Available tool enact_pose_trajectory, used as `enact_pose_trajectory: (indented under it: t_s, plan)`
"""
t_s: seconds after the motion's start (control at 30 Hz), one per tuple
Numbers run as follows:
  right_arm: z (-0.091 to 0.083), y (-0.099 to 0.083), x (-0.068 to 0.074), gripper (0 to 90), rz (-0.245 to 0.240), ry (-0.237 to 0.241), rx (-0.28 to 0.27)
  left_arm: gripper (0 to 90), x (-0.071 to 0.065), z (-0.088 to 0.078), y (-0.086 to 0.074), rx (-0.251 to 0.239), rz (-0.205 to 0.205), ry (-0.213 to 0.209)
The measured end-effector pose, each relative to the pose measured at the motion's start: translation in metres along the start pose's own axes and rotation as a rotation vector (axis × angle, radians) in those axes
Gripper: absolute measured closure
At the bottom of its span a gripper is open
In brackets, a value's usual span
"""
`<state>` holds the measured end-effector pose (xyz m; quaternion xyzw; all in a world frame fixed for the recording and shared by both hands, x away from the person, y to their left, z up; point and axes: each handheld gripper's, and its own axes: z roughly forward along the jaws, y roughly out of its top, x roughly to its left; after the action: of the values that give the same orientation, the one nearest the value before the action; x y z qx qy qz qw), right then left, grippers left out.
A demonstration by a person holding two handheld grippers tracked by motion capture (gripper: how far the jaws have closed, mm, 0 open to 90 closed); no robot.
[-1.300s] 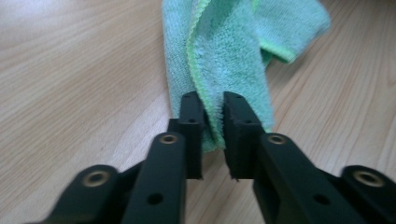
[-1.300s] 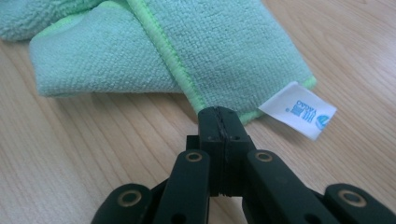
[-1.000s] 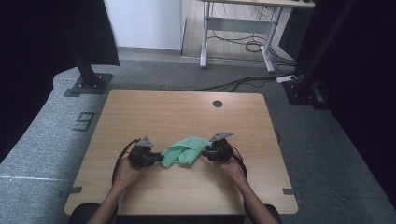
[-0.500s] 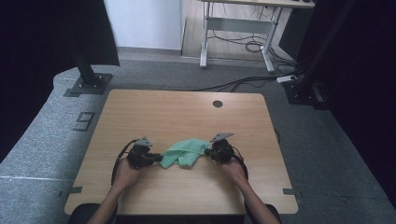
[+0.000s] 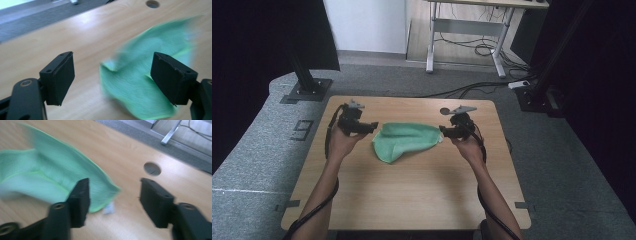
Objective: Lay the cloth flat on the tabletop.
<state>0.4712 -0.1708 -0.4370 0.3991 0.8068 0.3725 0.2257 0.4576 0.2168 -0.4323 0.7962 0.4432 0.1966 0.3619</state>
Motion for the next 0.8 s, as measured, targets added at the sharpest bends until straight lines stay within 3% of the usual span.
enact_pose_trajectory:
  t_s: [0.1, 0.2, 0.27, 0.33, 0.53, 0.7, 0.8]
  plan:
    - [0.018, -0.036, 0.0, 39.9, 0.023, 0.061, 0.069, 19.9, 0.003, 0.015, -0.029, 0.064, -0.006, 0.002]
    - [0.023, -0.044, 0.003, 41.3, 0.036, 0.084, 0.087, 19.9, 0.005, 0.024, -0.043, 0.093, -0.023, -0.02]
    - [0.025, -0.047, 0.008, 42.4, 0.027, 0.112, 0.092, 19.9, 0.003, 0.028, -0.047, 0.103, -0.012, -0.026]
    - [0.027, -0.047, 0.014, 42.6, 0.011, 0.129, 0.095, 19.1, 0.001, 0.034, -0.049, 0.111, -0.003, -0.017]
    - [0.028, -0.053, 0.029, 39.0, 0.003, 0.182, 0.102, 16.3, 0.004, 0.057, -0.064, 0.116, -0.032, 0.027]
    - [0.027, -0.06, 0.031, 35.8, 0.002, 0.204, 0.105, 16.4, 0.012, 0.071, -0.077, 0.155, -0.054, 0.066]
    - [0.026, -0.065, 0.031, 34.5, 0.009, 0.212, 0.113, 15.9, 0.011, 0.072, -0.081, 0.152, -0.068, 0.062]
